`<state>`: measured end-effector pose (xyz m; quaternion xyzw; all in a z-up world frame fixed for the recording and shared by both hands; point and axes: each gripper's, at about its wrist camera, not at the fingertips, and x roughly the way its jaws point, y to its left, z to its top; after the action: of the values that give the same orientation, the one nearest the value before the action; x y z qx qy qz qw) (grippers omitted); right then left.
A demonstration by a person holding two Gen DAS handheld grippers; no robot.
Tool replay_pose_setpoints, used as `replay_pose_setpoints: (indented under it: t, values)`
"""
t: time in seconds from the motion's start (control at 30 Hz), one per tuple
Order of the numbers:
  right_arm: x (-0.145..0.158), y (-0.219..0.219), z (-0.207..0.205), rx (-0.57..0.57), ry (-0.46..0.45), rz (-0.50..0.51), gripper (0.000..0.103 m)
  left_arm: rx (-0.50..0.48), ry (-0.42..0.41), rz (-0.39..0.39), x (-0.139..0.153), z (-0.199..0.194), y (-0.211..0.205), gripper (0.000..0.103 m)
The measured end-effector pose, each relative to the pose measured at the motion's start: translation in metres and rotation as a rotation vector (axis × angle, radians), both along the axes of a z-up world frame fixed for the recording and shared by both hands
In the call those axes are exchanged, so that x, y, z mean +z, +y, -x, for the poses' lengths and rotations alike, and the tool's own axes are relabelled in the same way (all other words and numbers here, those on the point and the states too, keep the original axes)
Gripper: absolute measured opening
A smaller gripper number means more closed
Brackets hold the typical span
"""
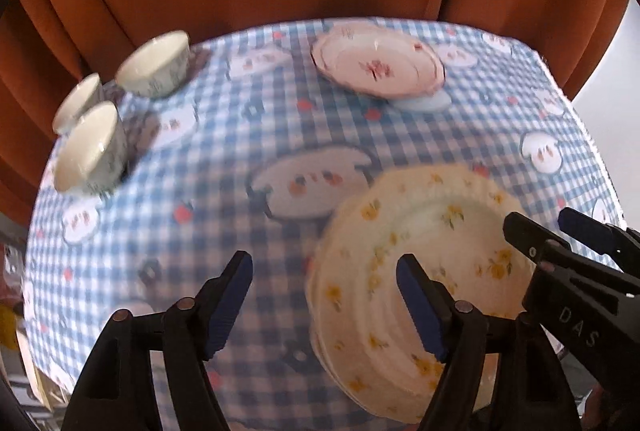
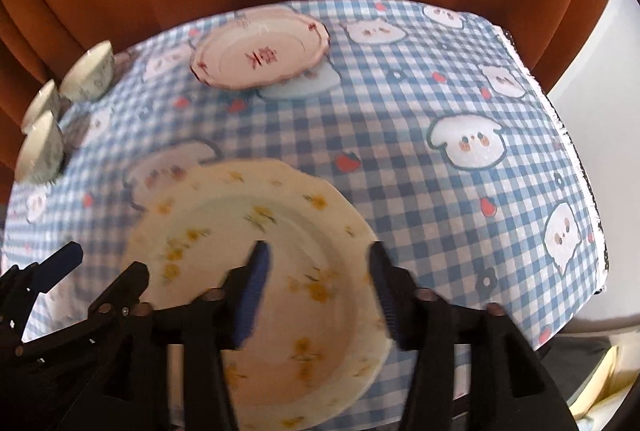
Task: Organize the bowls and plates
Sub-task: 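Lower the stacked plates onto the cloth and open both tools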
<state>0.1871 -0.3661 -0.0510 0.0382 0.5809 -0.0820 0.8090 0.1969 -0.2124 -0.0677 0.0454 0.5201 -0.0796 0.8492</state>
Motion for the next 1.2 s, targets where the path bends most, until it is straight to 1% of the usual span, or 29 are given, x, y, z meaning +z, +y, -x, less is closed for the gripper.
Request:
replay_pose_setpoints:
  t: [0.1, 0.2, 0.3, 0.37, 0.5, 0.57, 0.67, 0.77, 0.9, 1.03, 1.13, 1.2]
  values:
    - [0.014, 0.01, -0.007, -0.003, -0.049, 0.025, 0.065, -0.006, -0.037, 0.008, 0.01, -0.013, 0.007, 0.08]
    - [0.024, 0.012, -0.018, -0.017, -0.074, 0.013, 0.065, -0.008, -0.064, 0.017, 0.02, -0.026, 0.01, 0.08]
    - [0.034, 0.012, -0.032, -0.019, -0.107, 0.024, 0.065, -0.009, -0.096, 0.02, 0.028, -0.039, 0.01, 0.081]
    - [0.039, 0.01, -0.043, -0.021, -0.125, 0.029, 0.065, -0.007, -0.105, 0.02, 0.03, -0.049, 0.01, 0.082]
    - [0.042, 0.002, -0.064, -0.016, -0.143, 0.008, 0.065, 0.014, -0.135, 0.024, 0.033, -0.067, 0.007, 0.083]
    - [0.042, -0.003, -0.075, -0.002, -0.154, 0.004, 0.065, 0.04, -0.133, 0.015, 0.031, -0.078, 0.005, 0.083]
    - [0.039, -0.009, -0.094, 0.012, -0.149, -0.005, 0.065, 0.052, -0.126, 0.033, 0.031, -0.091, 0.001, 0.083]
    - [0.036, -0.017, -0.11, 0.016, -0.166, -0.018, 0.065, 0.068, -0.148, 0.024, 0.033, -0.108, -0.007, 0.084]
    - [0.026, -0.027, -0.136, 0.017, -0.161, -0.046, 0.065, 0.081, -0.158, 0.006, 0.029, -0.13, -0.016, 0.084]
    - [0.015, -0.036, -0.159, 0.019, -0.163, -0.062, 0.065, 0.104, -0.139, -0.004, 0.014, -0.154, -0.022, 0.084]
    - [0.0, -0.042, -0.179, 0.031, -0.157, -0.079, 0.065, 0.139, -0.12, -0.001, 0.0, -0.171, -0.025, 0.084]
    - [-0.009, -0.044, -0.19, 0.041, -0.149, -0.076, 0.065, 0.144, -0.114, -0.014, -0.009, -0.181, -0.03, 0.082]
